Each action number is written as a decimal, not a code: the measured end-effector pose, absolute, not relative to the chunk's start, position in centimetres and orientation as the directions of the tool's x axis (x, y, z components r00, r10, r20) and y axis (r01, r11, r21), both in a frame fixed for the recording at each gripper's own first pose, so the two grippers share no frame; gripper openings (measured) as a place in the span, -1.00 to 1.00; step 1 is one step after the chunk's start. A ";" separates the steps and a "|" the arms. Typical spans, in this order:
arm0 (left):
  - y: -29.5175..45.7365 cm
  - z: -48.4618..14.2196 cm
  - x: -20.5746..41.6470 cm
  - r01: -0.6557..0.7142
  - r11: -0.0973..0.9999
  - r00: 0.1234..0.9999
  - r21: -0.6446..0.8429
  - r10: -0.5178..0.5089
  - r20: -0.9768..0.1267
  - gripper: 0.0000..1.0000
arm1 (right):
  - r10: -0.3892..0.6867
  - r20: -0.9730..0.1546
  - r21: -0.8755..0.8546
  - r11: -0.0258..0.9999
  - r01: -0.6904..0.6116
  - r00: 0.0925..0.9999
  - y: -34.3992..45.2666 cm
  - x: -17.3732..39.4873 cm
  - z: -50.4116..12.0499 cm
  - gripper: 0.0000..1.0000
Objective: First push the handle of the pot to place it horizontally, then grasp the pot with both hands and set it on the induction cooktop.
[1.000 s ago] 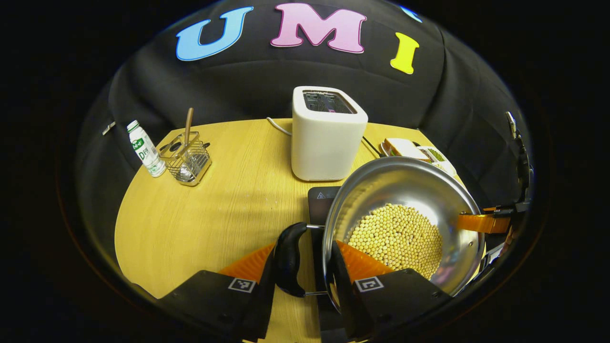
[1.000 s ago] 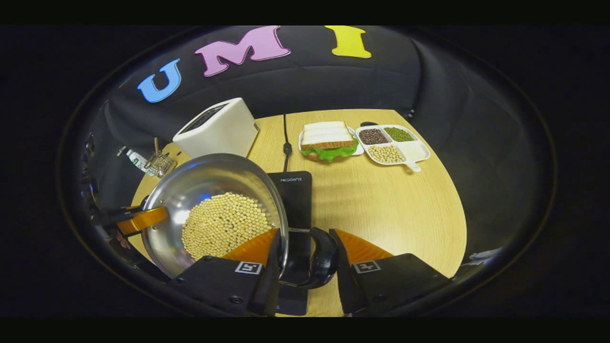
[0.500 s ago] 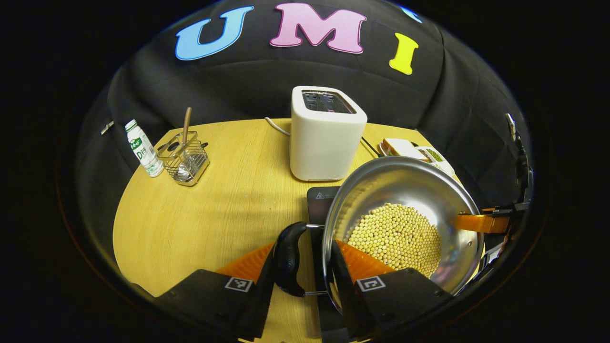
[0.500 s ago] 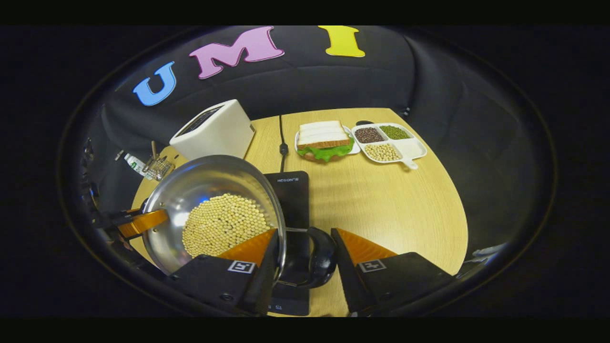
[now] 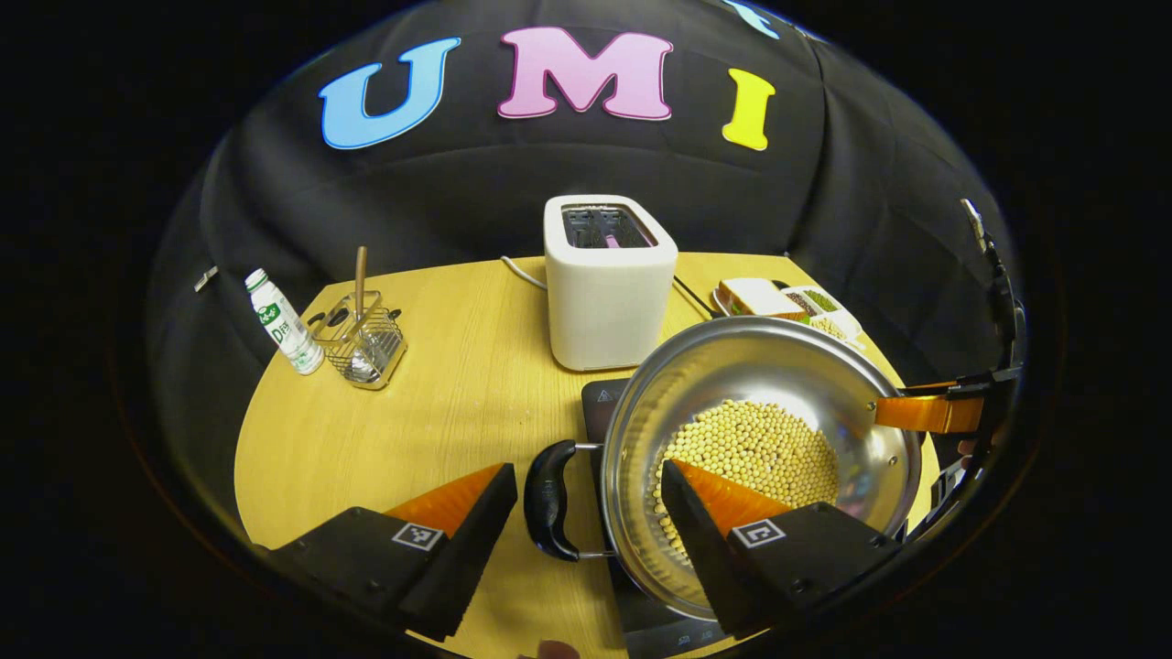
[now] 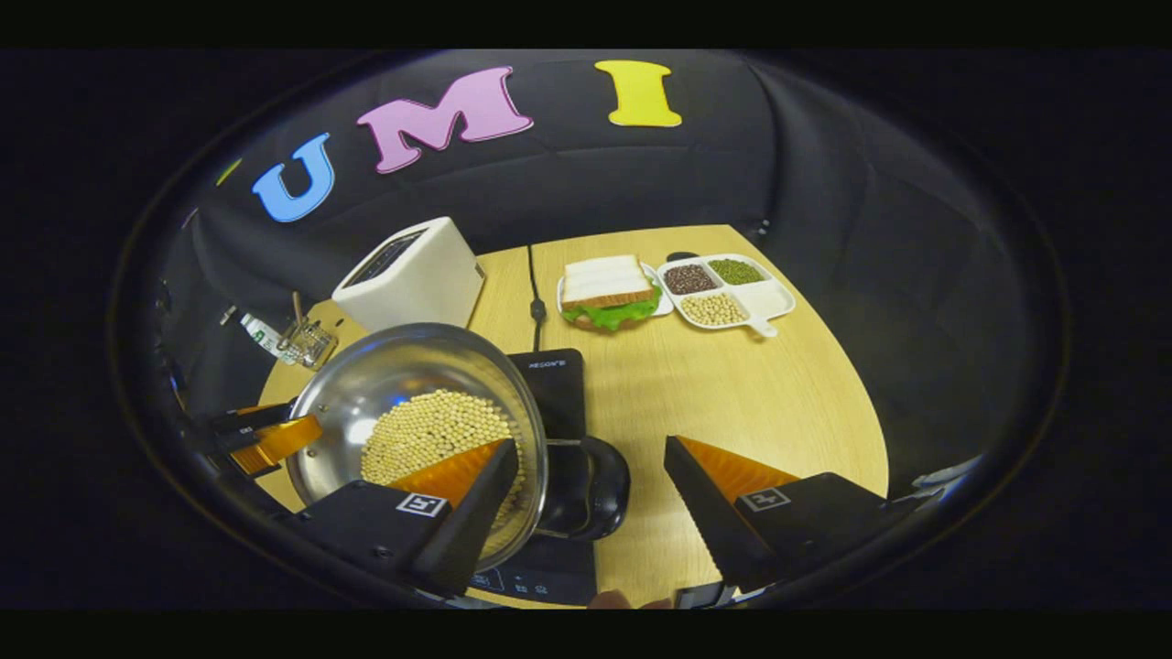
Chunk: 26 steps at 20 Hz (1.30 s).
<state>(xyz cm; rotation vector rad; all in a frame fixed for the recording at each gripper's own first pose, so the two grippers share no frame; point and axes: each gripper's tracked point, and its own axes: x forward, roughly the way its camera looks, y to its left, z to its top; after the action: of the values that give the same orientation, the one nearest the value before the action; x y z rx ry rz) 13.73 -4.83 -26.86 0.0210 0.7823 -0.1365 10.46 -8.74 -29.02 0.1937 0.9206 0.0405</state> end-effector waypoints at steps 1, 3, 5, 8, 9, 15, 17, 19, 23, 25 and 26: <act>-4.6 -26.4 13.5 0.124 0.992 0.709 -0.029 -0.109 -0.696 0.96 | 0.112 -0.773 0.180 0.983 0.047 0.624 -8.7 10.4 -28.3 0.99; -4.5 -25.0 13.1 0.122 0.992 0.733 -0.028 -0.109 -0.672 0.97 | 0.094 -0.739 0.159 0.987 0.037 0.667 -8.8 10.4 -26.5 0.99; -4.2 -23.2 13.0 0.116 0.993 0.766 -0.027 -0.106 -0.634 0.96 | 0.080 -0.696 0.141 0.990 0.026 0.713 -8.7 10.5 -24.4 0.99; -4.0 -19.9 12.8 0.100 0.994 0.815 -0.042 -0.106 -0.569 0.96 | 0.063 -0.628 0.122 0.992 0.017 0.776 -8.6 10.6 -20.9 0.99; -4.1 -18.6 12.8 0.099 0.994 0.832 -0.049 -0.109 -0.544 0.96 | 0.059 -0.604 0.114 0.993 0.013 0.795 -8.5 10.7 -19.7 0.99; -4.0 -10.4 12.4 0.098 0.993 0.922 -0.062 -0.114 -0.370 0.97 | 0.059 -0.465 0.132 0.991 0.004 0.884 -7.1 10.8 -12.3 0.97; -3.8 -8.1 12.0 0.093 0.994 0.942 -0.065 -0.109 -0.317 0.96 | 0.058 -0.426 0.141 0.990 0.003 0.903 -6.7 10.7 -10.5 0.97; -3.8 -6.3 11.2 0.093 0.994 0.955 -0.064 -0.107 -0.275 0.96 | 0.054 -0.391 0.145 0.989 0.004 0.919 -6.3 10.4 -8.8 0.97; -3.3 -3.5 9.9 0.088 0.996 0.977 -0.023 -0.091 -0.193 0.96 | 0.024 -0.297 0.140 0.990 0.019 0.955 -6.2 9.2 -5.3 0.97; -3.2 -2.6 9.1 0.084 0.996 0.982 -0.024 -0.087 -0.167 0.96 | 0.012 -0.247 0.118 0.993 0.018 0.969 -6.0 8.3 -3.7 0.97; -3.1 -2.2 8.6 0.084 0.996 0.984 -0.025 -0.087 -0.156 0.96 | 0.008 -0.225 0.108 0.994 0.016 0.974 -5.8 7.8 -3.0 0.97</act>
<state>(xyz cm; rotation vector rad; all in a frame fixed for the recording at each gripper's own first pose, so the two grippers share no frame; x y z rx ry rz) 8.60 -3.10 -2.20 -0.0181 0.1577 -0.0857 7.85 -5.78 -2.99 0.1101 0.2267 -0.0040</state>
